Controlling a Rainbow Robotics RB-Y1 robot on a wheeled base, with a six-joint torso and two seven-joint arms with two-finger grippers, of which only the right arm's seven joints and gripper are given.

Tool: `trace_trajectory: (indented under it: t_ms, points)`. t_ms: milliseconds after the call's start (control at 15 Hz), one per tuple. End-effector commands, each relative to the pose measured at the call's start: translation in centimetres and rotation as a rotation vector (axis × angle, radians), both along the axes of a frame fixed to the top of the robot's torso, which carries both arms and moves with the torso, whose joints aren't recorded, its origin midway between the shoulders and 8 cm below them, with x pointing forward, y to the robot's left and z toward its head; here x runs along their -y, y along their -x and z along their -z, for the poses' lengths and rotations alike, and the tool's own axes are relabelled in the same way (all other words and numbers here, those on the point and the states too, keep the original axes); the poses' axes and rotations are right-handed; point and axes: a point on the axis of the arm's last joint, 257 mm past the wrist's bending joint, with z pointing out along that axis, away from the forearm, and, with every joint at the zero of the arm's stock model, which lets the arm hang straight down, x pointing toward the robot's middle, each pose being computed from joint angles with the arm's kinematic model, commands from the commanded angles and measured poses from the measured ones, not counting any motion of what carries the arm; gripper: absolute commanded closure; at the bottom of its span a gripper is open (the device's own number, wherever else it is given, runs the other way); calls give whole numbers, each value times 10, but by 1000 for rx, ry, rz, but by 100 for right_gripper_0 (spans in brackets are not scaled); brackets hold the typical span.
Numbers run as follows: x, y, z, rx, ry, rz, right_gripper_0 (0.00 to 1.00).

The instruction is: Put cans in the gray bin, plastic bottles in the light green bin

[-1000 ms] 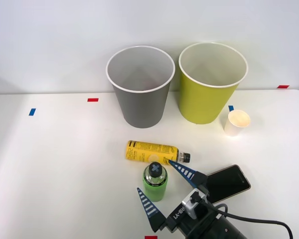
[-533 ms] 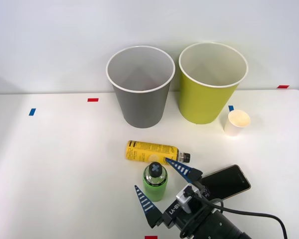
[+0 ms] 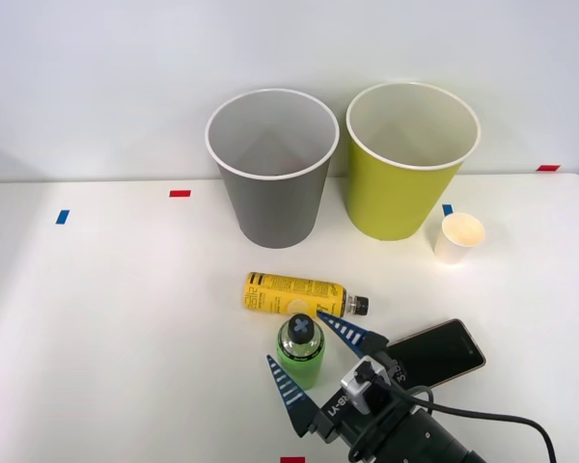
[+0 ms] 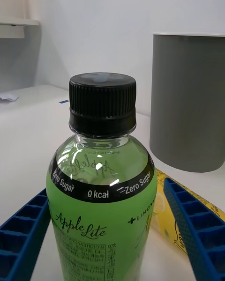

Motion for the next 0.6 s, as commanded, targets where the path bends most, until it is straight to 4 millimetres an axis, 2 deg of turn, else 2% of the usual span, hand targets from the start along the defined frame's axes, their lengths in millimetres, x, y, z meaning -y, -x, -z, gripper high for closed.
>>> trace_trajectory:
  t_ms: [67,467,600]
  points:
    - [0,-1,-1,1,-4,3,96]
    - [0,-1,-4,1,-20,7,98]
    - [1,-1,-17,27,-51,11,100]
